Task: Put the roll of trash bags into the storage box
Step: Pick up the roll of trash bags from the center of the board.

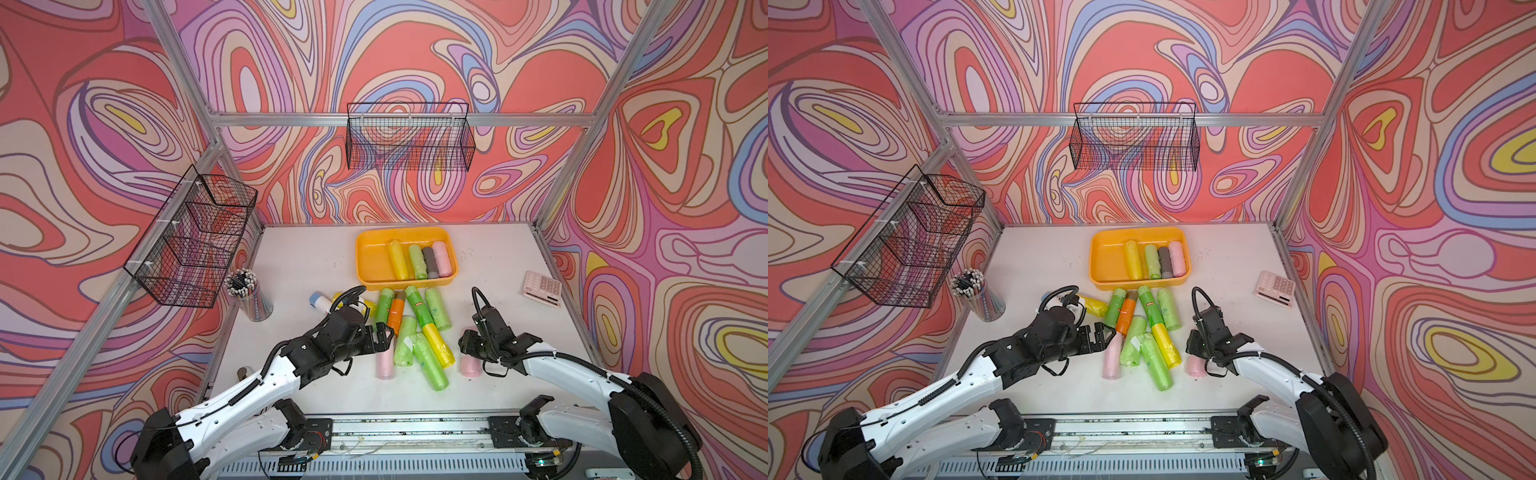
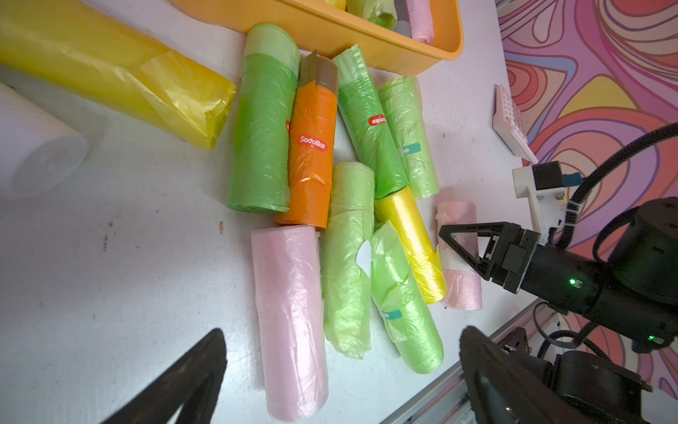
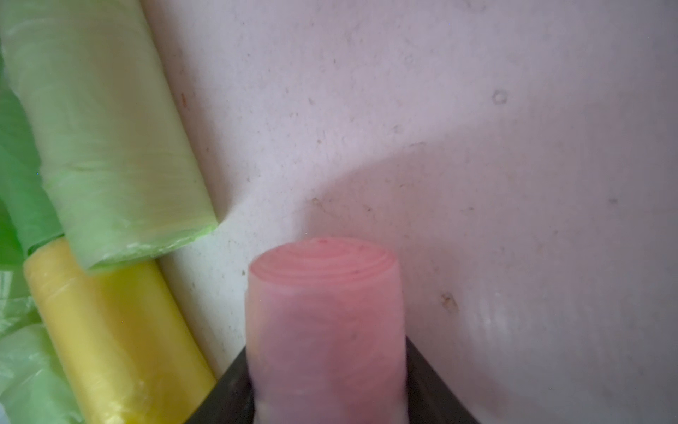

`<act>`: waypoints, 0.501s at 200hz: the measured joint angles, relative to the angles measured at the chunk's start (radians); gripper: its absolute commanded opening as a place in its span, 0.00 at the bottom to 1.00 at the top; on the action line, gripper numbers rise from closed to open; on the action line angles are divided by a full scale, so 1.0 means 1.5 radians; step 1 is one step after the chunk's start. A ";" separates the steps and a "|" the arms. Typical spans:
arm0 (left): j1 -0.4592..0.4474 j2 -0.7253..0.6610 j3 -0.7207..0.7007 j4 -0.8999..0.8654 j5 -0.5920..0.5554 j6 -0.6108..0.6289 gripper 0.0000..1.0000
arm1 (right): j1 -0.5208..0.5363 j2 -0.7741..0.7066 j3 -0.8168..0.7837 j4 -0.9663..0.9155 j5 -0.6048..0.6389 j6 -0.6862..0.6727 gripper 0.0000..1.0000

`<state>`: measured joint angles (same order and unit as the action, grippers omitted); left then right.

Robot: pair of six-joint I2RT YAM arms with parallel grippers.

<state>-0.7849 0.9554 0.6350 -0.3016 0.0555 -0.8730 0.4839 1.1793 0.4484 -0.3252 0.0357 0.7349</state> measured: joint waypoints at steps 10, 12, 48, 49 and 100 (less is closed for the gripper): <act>0.000 0.001 0.000 0.006 0.004 0.000 1.00 | 0.000 0.006 0.003 0.004 0.002 -0.001 0.48; 0.000 0.001 0.000 0.009 0.006 0.000 1.00 | 0.000 0.008 0.003 0.005 0.002 0.002 0.48; 0.000 0.004 0.000 0.028 0.019 0.001 1.00 | 0.000 0.024 0.011 0.014 0.007 0.003 0.43; 0.000 0.005 0.000 0.029 0.020 0.001 1.00 | 0.000 0.024 0.011 0.014 0.007 0.003 0.43; 0.000 0.036 0.001 0.055 0.040 0.002 1.00 | 0.000 0.030 0.018 0.017 -0.001 0.006 0.39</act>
<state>-0.7849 1.0092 0.6357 -0.2188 0.1162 -0.8707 0.4835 1.2247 0.4747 -0.3000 0.0338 0.7444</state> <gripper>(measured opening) 0.999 0.455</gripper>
